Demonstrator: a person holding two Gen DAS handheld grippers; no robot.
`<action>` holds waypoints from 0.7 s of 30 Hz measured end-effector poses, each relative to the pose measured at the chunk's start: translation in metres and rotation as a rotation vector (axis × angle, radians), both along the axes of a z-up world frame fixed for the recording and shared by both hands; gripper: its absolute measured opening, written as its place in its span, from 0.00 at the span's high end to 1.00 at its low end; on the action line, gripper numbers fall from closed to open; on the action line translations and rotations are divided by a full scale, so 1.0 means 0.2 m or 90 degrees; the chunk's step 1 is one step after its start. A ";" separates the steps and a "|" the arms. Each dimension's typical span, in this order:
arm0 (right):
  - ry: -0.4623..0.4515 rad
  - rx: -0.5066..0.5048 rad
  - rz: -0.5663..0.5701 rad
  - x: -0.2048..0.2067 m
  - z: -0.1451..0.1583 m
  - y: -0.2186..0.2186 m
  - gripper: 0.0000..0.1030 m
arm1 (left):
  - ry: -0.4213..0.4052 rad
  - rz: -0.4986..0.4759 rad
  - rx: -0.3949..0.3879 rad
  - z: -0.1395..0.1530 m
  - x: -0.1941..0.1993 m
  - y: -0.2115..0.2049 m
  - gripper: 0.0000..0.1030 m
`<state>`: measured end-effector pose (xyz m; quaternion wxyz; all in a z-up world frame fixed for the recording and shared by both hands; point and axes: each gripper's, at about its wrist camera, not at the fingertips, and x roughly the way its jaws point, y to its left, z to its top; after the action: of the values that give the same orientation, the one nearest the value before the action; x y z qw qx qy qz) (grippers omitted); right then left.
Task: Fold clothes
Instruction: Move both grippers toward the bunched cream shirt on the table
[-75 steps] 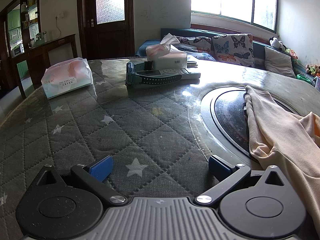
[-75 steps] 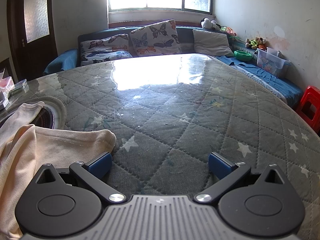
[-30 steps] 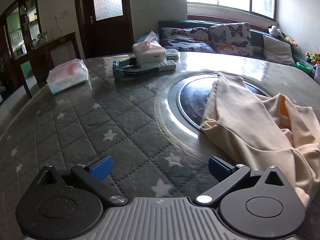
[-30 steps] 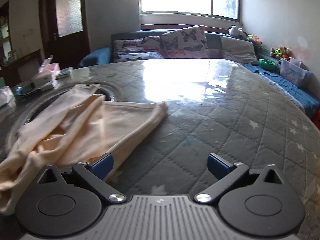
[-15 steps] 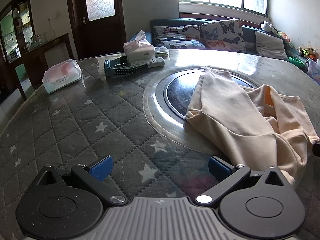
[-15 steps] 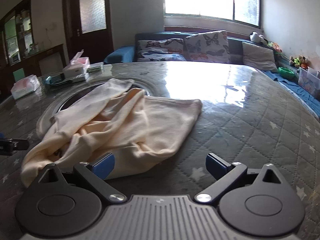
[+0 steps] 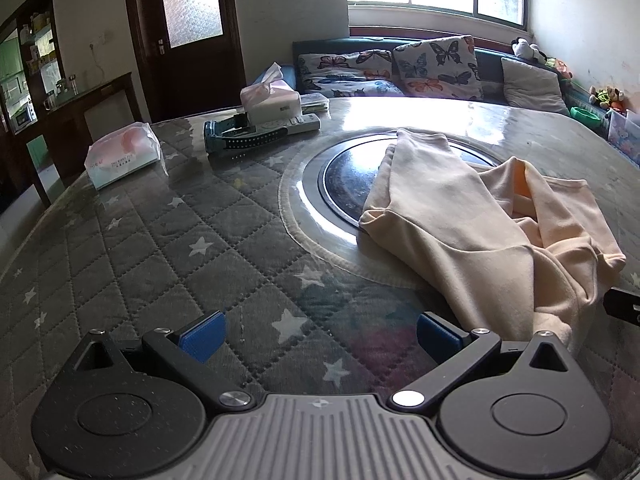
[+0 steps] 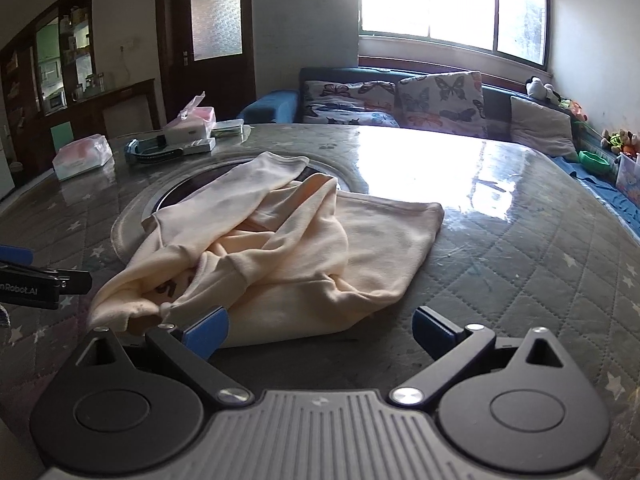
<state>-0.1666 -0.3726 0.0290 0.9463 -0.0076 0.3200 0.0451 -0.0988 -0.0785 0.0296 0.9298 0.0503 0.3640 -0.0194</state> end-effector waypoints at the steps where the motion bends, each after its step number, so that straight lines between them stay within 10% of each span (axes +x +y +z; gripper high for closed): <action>1: -0.001 0.000 0.002 -0.01 0.00 0.00 0.03 | 0.000 -0.001 0.001 0.00 0.00 0.00 0.00; 21: -0.005 0.008 0.005 -0.06 0.01 0.01 0.03 | -0.001 -0.021 0.011 0.03 -0.06 -0.05 0.00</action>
<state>-0.1781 -0.3703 0.0310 0.9474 -0.0029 0.3161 0.0507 -0.1111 -0.0892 0.0352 0.9293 0.0642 0.3623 -0.0315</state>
